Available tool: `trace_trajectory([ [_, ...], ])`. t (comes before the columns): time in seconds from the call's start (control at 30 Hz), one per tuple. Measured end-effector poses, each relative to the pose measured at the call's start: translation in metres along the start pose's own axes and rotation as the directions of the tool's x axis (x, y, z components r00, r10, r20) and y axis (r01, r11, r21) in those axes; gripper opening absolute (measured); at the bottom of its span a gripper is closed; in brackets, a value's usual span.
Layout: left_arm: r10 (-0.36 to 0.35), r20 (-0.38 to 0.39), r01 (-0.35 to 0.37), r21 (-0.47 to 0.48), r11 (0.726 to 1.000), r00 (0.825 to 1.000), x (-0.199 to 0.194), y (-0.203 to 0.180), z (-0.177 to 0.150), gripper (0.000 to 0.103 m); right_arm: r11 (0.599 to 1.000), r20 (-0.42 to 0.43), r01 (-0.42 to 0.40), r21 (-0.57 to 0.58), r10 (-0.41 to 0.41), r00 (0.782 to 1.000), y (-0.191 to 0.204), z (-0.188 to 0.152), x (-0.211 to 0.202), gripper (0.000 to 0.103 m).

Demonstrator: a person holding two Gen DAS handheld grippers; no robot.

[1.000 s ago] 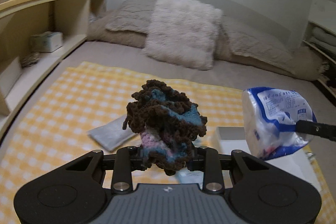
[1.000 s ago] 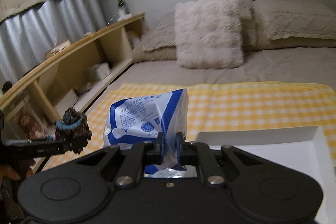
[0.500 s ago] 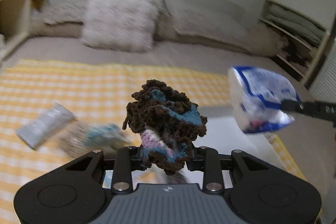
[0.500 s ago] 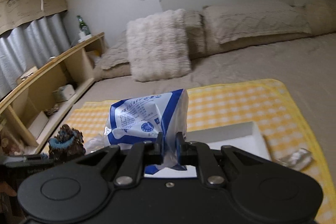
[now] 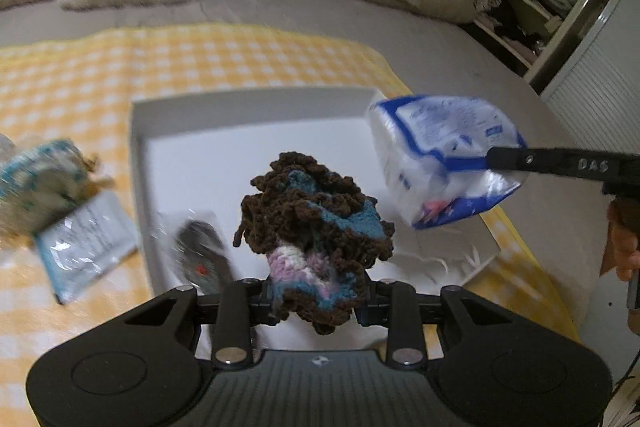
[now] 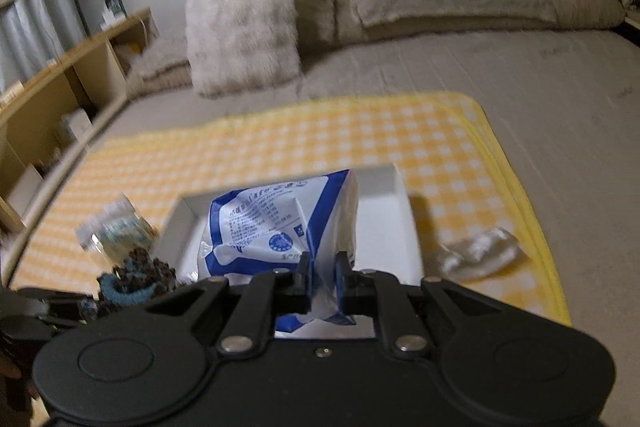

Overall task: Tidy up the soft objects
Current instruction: 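Carry the knitted pouch with left tool while right tool carries the wipes packet into the box, then open left tool releasing the pouch while right tool releases the wipes packet in the box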

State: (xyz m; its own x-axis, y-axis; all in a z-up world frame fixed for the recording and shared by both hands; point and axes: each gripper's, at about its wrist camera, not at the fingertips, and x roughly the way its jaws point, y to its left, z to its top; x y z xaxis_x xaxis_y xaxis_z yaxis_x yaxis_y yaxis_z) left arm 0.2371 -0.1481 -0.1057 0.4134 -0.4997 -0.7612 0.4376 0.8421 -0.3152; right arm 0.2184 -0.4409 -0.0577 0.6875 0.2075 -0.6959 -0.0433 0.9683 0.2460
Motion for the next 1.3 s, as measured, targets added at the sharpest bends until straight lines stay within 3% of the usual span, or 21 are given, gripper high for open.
trace_trajectory([
  [0.17, -0.064, -0.055, 0.063, -0.024, 0.998, 0.996, 0.020, 0.001, -0.003, 0.034, 1.000, -0.137, -0.018, 0.014, 0.020, 0.990, -0.014, -0.017, 0.023, 0.011],
  [0.33, -0.042, -0.151, 0.035, -0.051, 0.998, 0.988, 0.042, 0.004, -0.010, 0.034, 0.999, -0.235, -0.042, 0.000, 0.041, 0.971, -0.015, -0.032, 0.041, 0.012],
  [0.5, -0.011, -0.203, 0.000, -0.054, 0.999, 0.979, 0.060, 0.013, -0.017, 0.034, 0.999, -0.286, -0.038, -0.014, 0.032, 0.958, -0.014, -0.042, 0.056, 0.012],
  [0.67, -0.007, -0.188, 0.001, -0.032, 0.999, 0.982, 0.064, 0.008, -0.012, 0.041, 0.998, -0.307, -0.021, -0.055, 0.003, 0.952, -0.008, -0.044, 0.060, 0.015],
  [0.83, -0.031, -0.180, 0.024, -0.040, 0.999, 0.983, 0.055, 0.002, -0.011, 0.064, 0.996, -0.310, -0.018, -0.084, -0.009, 0.951, -0.006, -0.046, 0.056, 0.029],
  [0.97, -0.031, -0.152, 0.027, -0.033, 0.999, 0.988, 0.044, -0.003, -0.010, 0.071, 0.996, -0.281, -0.008, -0.089, -0.018, 0.959, -0.006, -0.040, 0.047, 0.047],
  [1.13, 0.004, -0.101, -0.005, -0.012, 1.000, 0.995, 0.026, -0.010, -0.012, 0.083, 0.996, -0.219, 0.011, -0.084, -0.029, 0.975, -0.005, -0.035, 0.027, 0.055],
  [1.3, 0.045, -0.049, -0.045, -0.018, 0.999, 0.998, 0.004, -0.015, -0.010, 0.087, 0.995, -0.155, 0.025, -0.096, -0.039, 0.987, 0.001, -0.034, 0.007, 0.062],
])
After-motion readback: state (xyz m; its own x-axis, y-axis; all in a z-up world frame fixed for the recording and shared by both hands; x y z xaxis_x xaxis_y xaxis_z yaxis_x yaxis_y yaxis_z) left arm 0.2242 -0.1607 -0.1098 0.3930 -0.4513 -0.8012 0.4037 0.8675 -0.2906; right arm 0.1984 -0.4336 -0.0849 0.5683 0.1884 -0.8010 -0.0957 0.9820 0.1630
